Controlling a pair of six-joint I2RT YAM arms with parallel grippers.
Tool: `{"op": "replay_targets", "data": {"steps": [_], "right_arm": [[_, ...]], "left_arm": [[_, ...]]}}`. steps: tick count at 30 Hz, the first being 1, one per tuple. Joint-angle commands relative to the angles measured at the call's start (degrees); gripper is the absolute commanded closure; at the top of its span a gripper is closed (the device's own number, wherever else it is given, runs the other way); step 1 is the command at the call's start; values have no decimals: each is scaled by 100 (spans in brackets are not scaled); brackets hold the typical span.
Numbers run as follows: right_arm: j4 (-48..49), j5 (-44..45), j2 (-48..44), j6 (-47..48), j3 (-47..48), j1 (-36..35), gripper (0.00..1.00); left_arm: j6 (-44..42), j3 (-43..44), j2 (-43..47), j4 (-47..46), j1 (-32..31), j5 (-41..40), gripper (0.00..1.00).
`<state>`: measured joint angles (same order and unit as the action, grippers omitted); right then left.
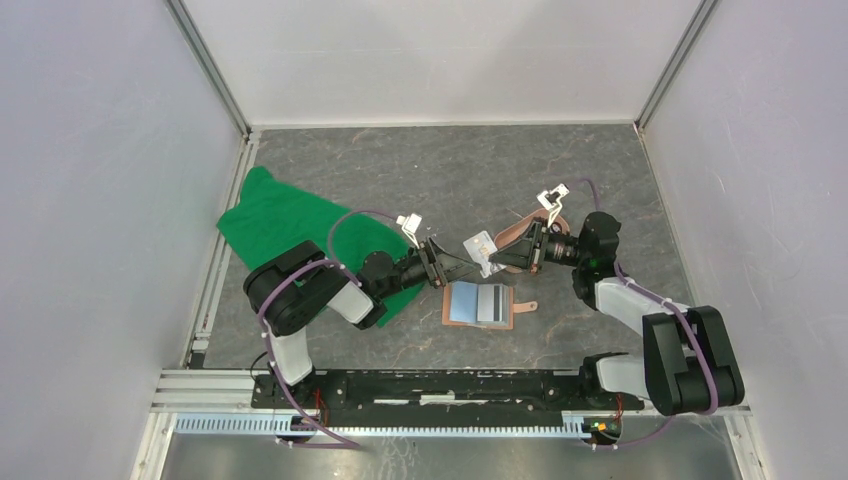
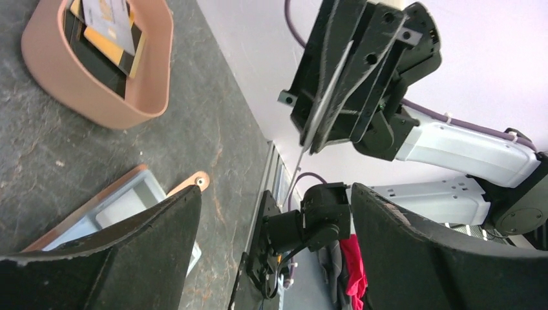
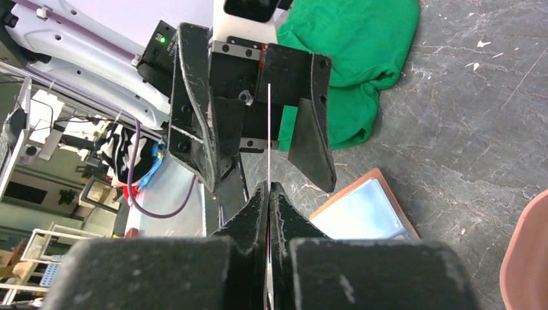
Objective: Put the credit cards into the card holder
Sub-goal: Pick up the credit card from the storage box.
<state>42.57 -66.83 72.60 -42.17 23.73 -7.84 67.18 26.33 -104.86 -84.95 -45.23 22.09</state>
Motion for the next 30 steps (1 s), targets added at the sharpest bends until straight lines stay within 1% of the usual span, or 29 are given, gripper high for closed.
{"op": "replay_targets", "data": {"steps": [1, 3, 7, 8, 10, 12, 15, 16, 17, 18, 19, 20, 21, 22, 23, 26, 30], "right_arm": [[349, 5, 112, -140, -43, 10, 100], [353, -9, 156, -148, -42, 8, 100], [351, 1, 203, -149, -51, 2, 100], [349, 6, 207, -149, -52, 2, 100], [345, 4, 215, -149, -61, 2, 100], [345, 2, 233, -137, -57, -5, 100], [291, -83, 233, 25, -27, -9, 99], [121, -153, 215, 244, 51, -8, 87], [-251, -288, 201, 742, 165, -8, 70], [-839, -497, 175, 1540, 397, 11, 58], [-1825, -749, 180, 2377, 688, 32, 48], [-2755, -875, 199, 3432, 924, 48, 41], [-3260, -1039, 222, 4004, 1100, 49, 37], [-3425, -1168, 228, 4293, 1133, 47, 36], [-3389, -1245, 236, 4327, 1098, 48, 36], [-3349, -1334, 267, 4347, 1064, 60, 38], [-3371, -1296, 377, 4248, 1069, 33, 41]], "left_arm": [[135, 241, -66, -1457, -10, -238, 15], [173, 301, -100, -1460, -11, -240, 24], [253, 432, -141, -1461, -8, -202, 47], [260, 461, -146, -1460, -4, -204, 56], [248, 489, -154, -1456, -3, -184, 80], [223, 503, -170, -1458, -3, -163, 97], [162, 484, -188, -1456, 5, -63, 98], [111, 463, -182, -1458, 17, -5, 98], [50, 435, -162, -1455, 38, 62, 98], [-11, 408, -132, -1458, 65, 191, 98], [-66, 378, -125, -1458, 108, 344, 98], [-97, 362, -115, -1455, 165, 509, 98], [-116, 342, -126, -1457, 222, 700, 98], [-119, 331, -135, -1448, 260, 915, 98], [-103, 329, -154, -1449, 354, 1173, 98], [-115, 301, -130, -1430, 533, 1840, 98], [-223, 315, -75, -1263, 620, 2392, 98]]}}
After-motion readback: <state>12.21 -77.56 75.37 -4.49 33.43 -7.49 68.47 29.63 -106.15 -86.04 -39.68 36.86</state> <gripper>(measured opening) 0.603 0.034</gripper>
